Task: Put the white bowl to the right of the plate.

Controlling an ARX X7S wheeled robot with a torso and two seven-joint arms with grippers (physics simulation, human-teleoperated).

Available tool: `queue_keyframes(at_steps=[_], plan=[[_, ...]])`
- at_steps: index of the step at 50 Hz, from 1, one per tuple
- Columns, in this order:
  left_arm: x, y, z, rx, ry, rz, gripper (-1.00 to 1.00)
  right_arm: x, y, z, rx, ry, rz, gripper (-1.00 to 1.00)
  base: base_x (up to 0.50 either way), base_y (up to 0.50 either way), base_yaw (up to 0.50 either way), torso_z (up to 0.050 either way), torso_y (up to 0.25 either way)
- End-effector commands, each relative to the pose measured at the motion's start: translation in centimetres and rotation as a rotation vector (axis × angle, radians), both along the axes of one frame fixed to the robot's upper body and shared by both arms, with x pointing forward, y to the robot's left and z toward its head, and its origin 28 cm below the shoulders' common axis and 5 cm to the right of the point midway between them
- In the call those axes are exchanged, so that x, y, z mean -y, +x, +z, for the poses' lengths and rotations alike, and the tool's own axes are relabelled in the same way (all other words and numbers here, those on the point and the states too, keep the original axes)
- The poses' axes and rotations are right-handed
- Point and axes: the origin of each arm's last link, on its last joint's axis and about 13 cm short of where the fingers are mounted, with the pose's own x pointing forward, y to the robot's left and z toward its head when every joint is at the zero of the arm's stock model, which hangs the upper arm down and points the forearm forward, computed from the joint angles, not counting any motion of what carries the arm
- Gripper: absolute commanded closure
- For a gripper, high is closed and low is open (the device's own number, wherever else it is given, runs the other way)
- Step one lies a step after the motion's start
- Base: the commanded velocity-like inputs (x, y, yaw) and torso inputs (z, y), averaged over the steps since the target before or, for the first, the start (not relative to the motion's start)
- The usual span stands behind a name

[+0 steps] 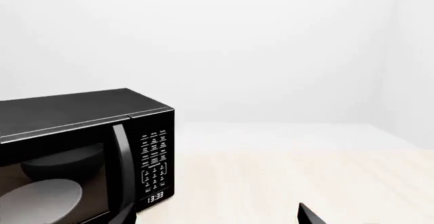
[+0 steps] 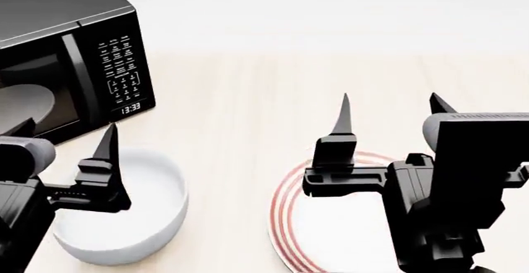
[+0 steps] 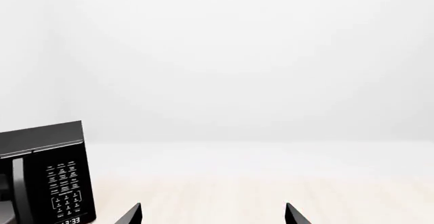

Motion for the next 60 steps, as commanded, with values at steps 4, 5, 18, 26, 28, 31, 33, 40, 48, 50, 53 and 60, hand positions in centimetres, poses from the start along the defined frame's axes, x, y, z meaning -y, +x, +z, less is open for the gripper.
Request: queue_keyframes(at_steps=[4, 5, 18, 26, 28, 31, 33, 40, 48, 50, 53, 60], plan=[[-0.1, 0.1, 0.2, 0.004, -0.006, 0.001, -1.00, -0.1, -0.1, 0.9, 0.025, -0.005, -0.007, -1.00, 0.50, -0.01, 0.00, 0.000, 0.004], [-0.1, 0.1, 0.2, 0.003, -0.007, 0.001, -1.00, -0.1, -0.1, 0.9, 0.025, -0.005, -0.006, -1.00, 0.50, -0.02, 0.00, 0.000, 0.000], [-0.1, 0.0, 0.3, 0.007, -0.012, -0.002, -1.00, -0.2, -0.1, 1.0, 0.024, -0.009, -0.003, -1.00, 0.50, -0.07, 0.00, 0.000, 0.001], [-0.2, 0.1, 0.2, 0.004, -0.015, 0.003, -1.00, -0.6, 0.8, 0.9, -0.068, -0.077, -0.110, -1.00, 0.31, -0.05, 0.00, 0.000, 0.000], [-0.3, 0.0, 0.2, 0.005, -0.013, 0.010, -1.00, -0.9, 1.4, 1.2, -0.139, -0.118, -0.245, -1.00, 0.00, 0.00, 0.00, 0.000, 0.000], [-0.6, 0.0, 0.1, 0.007, -0.014, 0.025, -1.00, -1.0, 1.5, 1.7, -0.161, -0.091, -0.224, -1.00, 0.00, 0.00, 0.00, 0.000, 0.000], [-1.0, 0.0, -0.3, -0.002, 0.009, 0.069, -1.00, -1.0, 1.8, 2.3, -0.161, -0.070, -0.153, -1.00, 0.00, 0.00, 0.00, 0.000, 0.000], [-2.0, -0.2, -1.1, -0.003, 0.056, 0.143, -1.00, -1.2, 2.8, 4.1, -0.136, -0.010, -0.045, -1.00, 0.00, 0.00, 0.00, 0.000, 0.000], [-2.7, -1.3, -2.4, -0.060, 0.150, 0.253, -1.00, -2.0, 2.5, 5.5, -0.132, -0.041, 0.127, -1.00, 0.00, 0.00, 0.00, 0.000, 0.000], [-2.8, -1.8, -2.7, -0.042, 0.171, 0.334, -1.00, -2.1, 2.4, 5.6, -0.173, -0.025, 0.181, -1.00, 0.00, 0.00, 0.00, 0.000, 0.000], [-3.3, -2.7, -3.1, -0.044, 0.127, 0.322, -1.00, -2.5, 2.8, 6.0, -0.201, -0.005, 0.152, -1.00, 0.00, 0.00, 0.00, 0.000, 0.000], [-4.8, -4.3, -4.2, -0.038, 0.088, 0.382, -1.00, -4.0, 3.3, 7.0, -0.198, -0.002, 0.117, -1.00, 0.00, 0.00, 0.00, 0.000, 0.000]])
